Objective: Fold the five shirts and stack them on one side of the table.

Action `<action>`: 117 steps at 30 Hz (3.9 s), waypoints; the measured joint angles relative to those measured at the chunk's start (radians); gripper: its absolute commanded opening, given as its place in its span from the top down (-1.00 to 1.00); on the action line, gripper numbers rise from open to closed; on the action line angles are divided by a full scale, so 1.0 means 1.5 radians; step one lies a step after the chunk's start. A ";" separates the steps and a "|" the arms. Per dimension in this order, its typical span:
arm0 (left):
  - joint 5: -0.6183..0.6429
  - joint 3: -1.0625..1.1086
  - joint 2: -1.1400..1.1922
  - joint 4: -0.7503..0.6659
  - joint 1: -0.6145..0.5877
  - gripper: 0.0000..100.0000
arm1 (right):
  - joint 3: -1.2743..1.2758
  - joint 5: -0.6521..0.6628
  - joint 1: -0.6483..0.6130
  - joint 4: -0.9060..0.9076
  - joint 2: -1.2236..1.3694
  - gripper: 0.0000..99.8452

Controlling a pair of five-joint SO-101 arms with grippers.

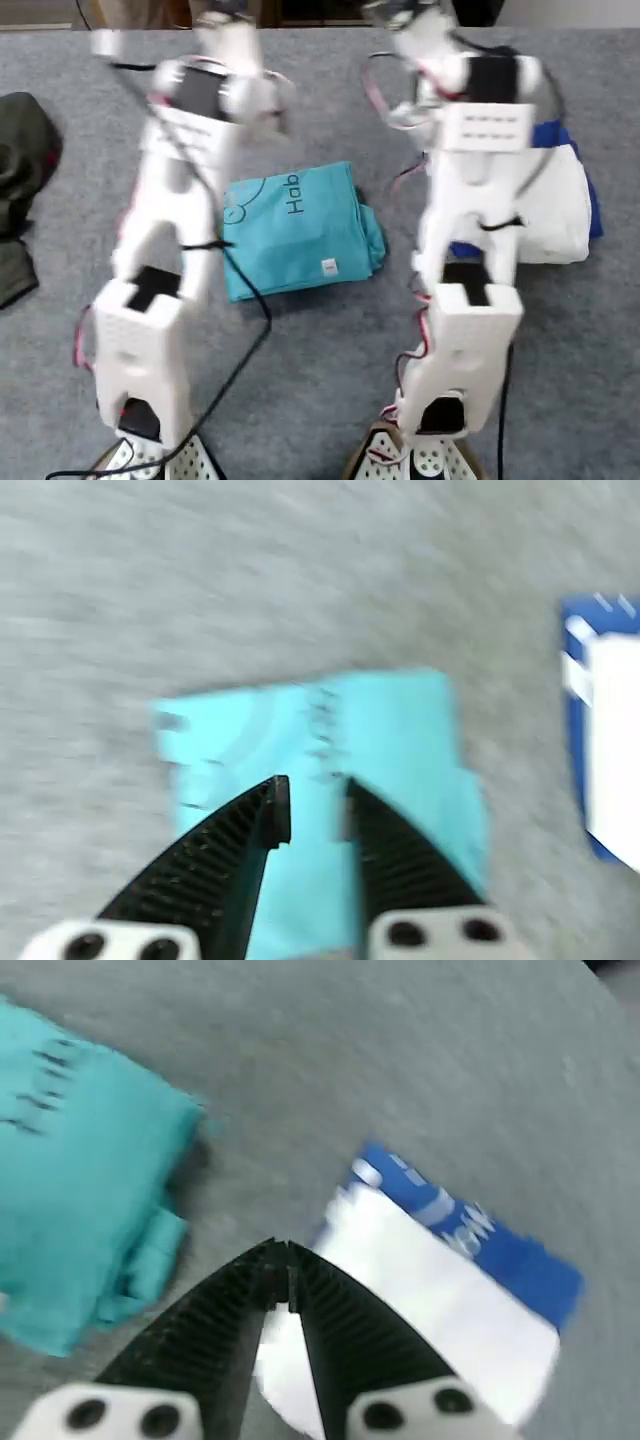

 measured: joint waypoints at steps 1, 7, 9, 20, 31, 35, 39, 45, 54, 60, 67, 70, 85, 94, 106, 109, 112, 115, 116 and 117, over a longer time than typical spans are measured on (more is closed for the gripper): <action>-0.012 0.027 -0.017 0.000 -0.034 0.96 | 0.010 0.000 -0.028 0.000 0.000 1.00; -0.060 0.283 -0.074 -0.035 -0.163 0.96 | 0.095 0.000 -0.150 0.000 0.062 1.00; -0.061 0.373 -0.075 -0.090 -0.184 0.96 | 0.103 0.000 -0.155 0.000 0.100 1.00; -0.068 0.753 -0.075 -0.419 -0.194 0.96 | 0.108 0.000 -0.126 -0.130 0.286 1.00; -0.066 0.835 -0.097 -0.525 -0.196 0.95 | -0.098 0.000 -0.071 -0.035 0.242 1.00; -0.066 0.835 -0.097 -0.525 -0.196 0.95 | -0.183 0.000 -0.051 -0.002 0.189 1.00; -0.066 0.835 -0.097 -0.525 -0.196 0.95 | -0.171 0.000 -0.038 0.000 0.121 1.00; -0.066 0.835 -0.097 -0.551 -0.196 0.95 | 0.040 -0.023 -0.038 0.000 -0.063 1.00; -0.066 0.835 -0.097 -0.560 -0.196 0.95 | 0.697 -0.269 -0.087 -0.087 -0.391 1.00; -0.066 0.835 -0.097 -0.560 -0.196 0.95 | 0.970 -0.505 -0.144 -0.319 -0.418 0.68; -0.066 0.835 -0.097 -0.561 -0.195 0.95 | 1.008 -0.702 -0.188 -0.413 -0.422 -0.05; -0.066 0.835 -0.097 -0.561 -0.195 0.95 | 1.025 -0.732 -0.204 -0.451 -0.423 0.02; -0.066 0.835 -0.097 -0.561 -0.195 0.95 | 1.021 -0.743 -0.175 -0.634 -0.208 0.87; -0.066 0.835 -0.097 -0.561 -0.195 0.95 | 0.973 -0.744 -0.148 -0.491 -0.280 1.00; -0.066 0.835 -0.097 -0.561 -0.195 0.95 | 0.901 -0.615 -0.028 -0.496 -0.362 1.00; -0.066 0.835 -0.097 -0.561 -0.195 0.95 | 0.846 -0.535 0.042 -0.496 -0.362 1.00; -0.066 0.835 -0.097 -0.561 -0.195 0.95 | 0.795 -0.461 0.119 -0.496 -0.362 1.00; -0.066 0.835 -0.097 -0.561 -0.195 0.95 | 0.758 -0.407 0.196 -0.496 -0.362 1.00; -0.066 0.835 -0.097 -0.561 -0.195 0.95 | 0.753 -0.392 0.218 -0.496 -0.362 1.00; -0.069 0.835 -0.097 -0.561 -0.195 0.95 | 0.750 -0.377 0.233 -0.496 -0.362 1.00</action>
